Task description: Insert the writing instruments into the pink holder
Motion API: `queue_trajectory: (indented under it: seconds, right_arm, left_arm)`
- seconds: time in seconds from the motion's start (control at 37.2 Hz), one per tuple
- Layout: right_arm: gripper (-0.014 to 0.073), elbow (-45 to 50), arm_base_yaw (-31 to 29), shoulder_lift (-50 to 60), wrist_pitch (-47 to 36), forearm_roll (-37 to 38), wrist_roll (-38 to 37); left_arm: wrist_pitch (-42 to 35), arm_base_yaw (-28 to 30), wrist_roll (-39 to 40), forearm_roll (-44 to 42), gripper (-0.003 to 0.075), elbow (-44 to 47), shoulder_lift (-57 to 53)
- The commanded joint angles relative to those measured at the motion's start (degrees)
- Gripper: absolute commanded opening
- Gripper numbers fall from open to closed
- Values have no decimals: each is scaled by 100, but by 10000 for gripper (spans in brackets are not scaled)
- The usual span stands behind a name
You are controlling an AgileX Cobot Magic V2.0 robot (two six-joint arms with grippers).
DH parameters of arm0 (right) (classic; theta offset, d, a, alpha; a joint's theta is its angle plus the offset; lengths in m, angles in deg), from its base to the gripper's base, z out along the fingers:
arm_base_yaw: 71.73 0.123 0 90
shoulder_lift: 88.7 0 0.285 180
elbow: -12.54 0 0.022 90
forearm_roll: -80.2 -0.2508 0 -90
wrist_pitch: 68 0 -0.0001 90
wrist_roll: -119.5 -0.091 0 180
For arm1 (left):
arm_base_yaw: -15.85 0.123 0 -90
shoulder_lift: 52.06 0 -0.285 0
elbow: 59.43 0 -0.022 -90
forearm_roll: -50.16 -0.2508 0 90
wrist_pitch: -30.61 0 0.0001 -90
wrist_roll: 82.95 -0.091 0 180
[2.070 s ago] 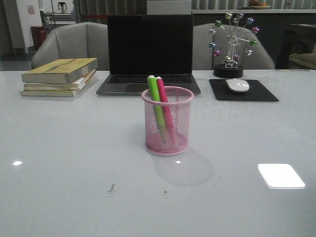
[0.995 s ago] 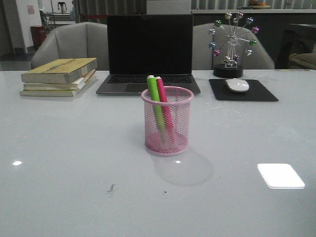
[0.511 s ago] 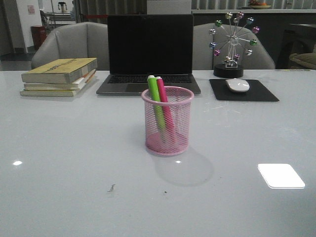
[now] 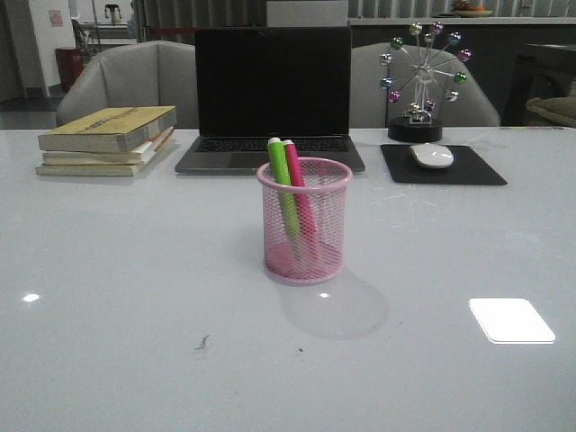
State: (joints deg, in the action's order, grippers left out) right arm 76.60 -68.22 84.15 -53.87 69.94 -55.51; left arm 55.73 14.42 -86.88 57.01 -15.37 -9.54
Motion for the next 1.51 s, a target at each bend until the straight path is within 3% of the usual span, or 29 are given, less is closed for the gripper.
queue_trajectory:
  seconds: [0.0,0.3,0.59,1.26,1.48]
  right_arm:
    - [50,159,-1,99,-631,-111,-3]
    - [50,1511,-1,99,-1413,-112,-3]
    - [50,1495,-1,99,-707,-90,-3]
    - [50,1495,-1,99,-698,-90,-3]
    - [50,1495,-1,99,-698,-90,-3]
  left_arm:
    - [-469,-2,6,20,417,-168,-15]
    - [-467,-2,6,20,417,-168,-15]
    - [-467,-2,6,20,417,-168,-15]
    - [-451,-145,6,-70,417,-118,-15]
    - [-489,-357,6,-109,417,-15,-760]
